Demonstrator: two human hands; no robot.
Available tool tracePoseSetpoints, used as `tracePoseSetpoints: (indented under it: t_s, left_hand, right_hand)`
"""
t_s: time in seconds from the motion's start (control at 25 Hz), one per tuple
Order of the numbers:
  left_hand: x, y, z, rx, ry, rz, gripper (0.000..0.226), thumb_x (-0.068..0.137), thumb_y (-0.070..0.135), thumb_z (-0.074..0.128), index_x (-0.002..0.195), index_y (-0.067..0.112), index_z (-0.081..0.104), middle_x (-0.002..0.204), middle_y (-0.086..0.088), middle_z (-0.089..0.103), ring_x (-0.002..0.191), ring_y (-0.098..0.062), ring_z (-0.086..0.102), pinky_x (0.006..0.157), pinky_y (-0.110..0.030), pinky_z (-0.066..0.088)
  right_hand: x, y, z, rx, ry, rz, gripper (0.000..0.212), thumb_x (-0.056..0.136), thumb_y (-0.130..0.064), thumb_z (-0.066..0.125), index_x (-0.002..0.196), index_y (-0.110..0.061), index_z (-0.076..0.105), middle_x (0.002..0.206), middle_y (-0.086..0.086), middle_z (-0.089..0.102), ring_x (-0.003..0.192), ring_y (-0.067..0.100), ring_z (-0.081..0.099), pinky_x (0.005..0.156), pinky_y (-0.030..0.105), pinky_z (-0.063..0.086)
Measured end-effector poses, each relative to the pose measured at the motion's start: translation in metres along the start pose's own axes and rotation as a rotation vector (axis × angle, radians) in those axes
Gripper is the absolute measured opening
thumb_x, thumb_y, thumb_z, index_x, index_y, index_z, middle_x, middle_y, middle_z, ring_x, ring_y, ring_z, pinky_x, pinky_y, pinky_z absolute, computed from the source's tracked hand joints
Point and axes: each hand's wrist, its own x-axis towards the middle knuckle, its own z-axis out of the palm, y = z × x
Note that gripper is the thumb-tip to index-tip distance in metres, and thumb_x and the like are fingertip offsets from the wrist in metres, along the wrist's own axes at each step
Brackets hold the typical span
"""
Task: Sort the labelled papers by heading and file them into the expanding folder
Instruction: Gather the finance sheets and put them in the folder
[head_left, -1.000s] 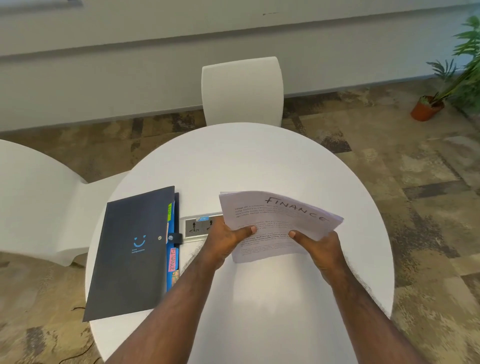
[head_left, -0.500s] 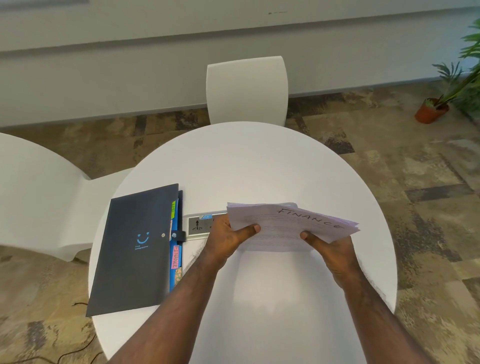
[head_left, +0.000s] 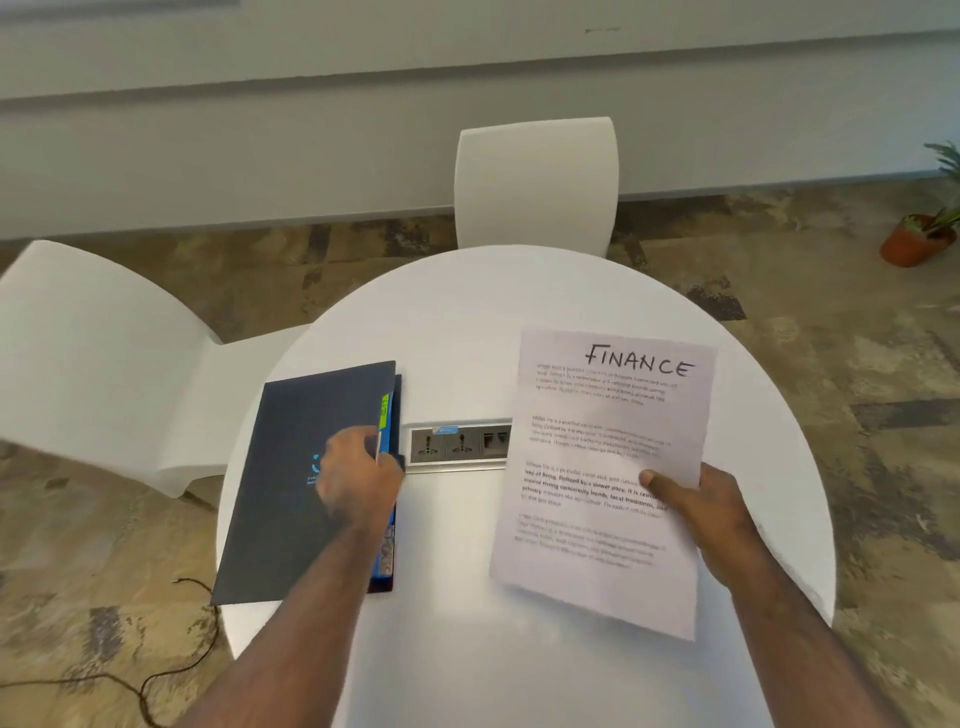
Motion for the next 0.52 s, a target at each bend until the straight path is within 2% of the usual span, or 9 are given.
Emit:
tracePoseSetpoints:
  t_s: [0.04,0.08,0.16,0.2,0.32,0.44,0.52]
  left_hand:
    - [0.004,-0.020,0.001,0.146,-0.059,-0.057,0.036,0.083,0.029,0.065,0.119,0.023,0.059,0.126,-0.005,0.058,0.119,-0.028,0.056,0.095,-0.051,0.049]
    - [0.006,-0.038,0.003,0.274,-0.159,-0.098,0.051,0.084,0.041,0.066,0.130,0.022,0.051,0.141,-0.007,0.048,0.131,-0.029,0.046,0.101,-0.057,0.043]
    - [0.005,-0.062,0.007,0.389,-0.306,-0.112,0.074,0.082,0.050,0.067,0.142,0.020,0.037,0.155,-0.008,0.033,0.142,-0.030,0.032,0.105,-0.058,0.041]
    - [0.005,-0.069,0.008,0.370,-0.328,-0.108,0.076,0.082,0.048,0.068,0.144,0.019,0.035,0.155,-0.008,0.033,0.141,-0.030,0.034,0.103,-0.055,0.045]
    - [0.007,-0.071,0.006,0.282,-0.328,-0.111,0.065,0.086,0.041,0.066,0.140,0.019,0.038,0.141,-0.006,0.046,0.125,-0.027,0.052,0.089,-0.045,0.057]
    - [0.007,-0.065,-0.006,0.232,-0.321,-0.082,0.031,0.091,0.036,0.058,0.118,0.025,0.049,0.112,0.000,0.062,0.095,-0.020,0.065,0.071,-0.037,0.060]
    - [0.006,-0.063,-0.017,0.227,-0.315,-0.028,0.014,0.096,0.033,0.049,0.108,0.026,0.047,0.096,0.003,0.065,0.078,-0.015,0.067,0.060,-0.033,0.060]
  right_hand:
    - [-0.001,0.002,0.002,0.006,-0.016,0.016,0.027,0.084,-0.008,0.074,0.110,-0.012,0.071,0.104,0.007,0.076,0.096,0.027,0.073,0.092,0.043,0.054]
    - [-0.003,0.005,0.005,0.009,-0.028,0.029,0.028,0.085,-0.007,0.073,0.112,-0.012,0.071,0.106,0.007,0.076,0.097,0.027,0.072,0.093,0.043,0.054]
    - [-0.006,0.010,0.014,0.016,-0.048,0.049,0.027,0.085,-0.005,0.072,0.110,-0.014,0.071,0.105,0.005,0.076,0.097,0.026,0.072,0.093,0.042,0.053]
    - [-0.007,0.013,0.020,0.013,-0.060,0.061,0.026,0.085,-0.005,0.072,0.109,-0.015,0.071,0.104,0.004,0.077,0.096,0.025,0.073,0.092,0.042,0.053]
    - [-0.009,0.022,0.038,-0.017,-0.102,0.094,0.025,0.086,-0.007,0.072,0.109,-0.015,0.072,0.099,0.000,0.079,0.091,0.022,0.075,0.088,0.041,0.056]
    - [-0.008,0.025,0.056,-0.030,-0.151,0.127,0.028,0.086,-0.009,0.072,0.113,-0.011,0.071,0.099,0.003,0.079,0.091,0.025,0.075,0.088,0.045,0.057]
    - [-0.007,0.023,0.067,-0.033,-0.177,0.132,0.029,0.086,-0.009,0.072,0.115,-0.010,0.071,0.099,0.003,0.079,0.092,0.026,0.075,0.088,0.047,0.057]
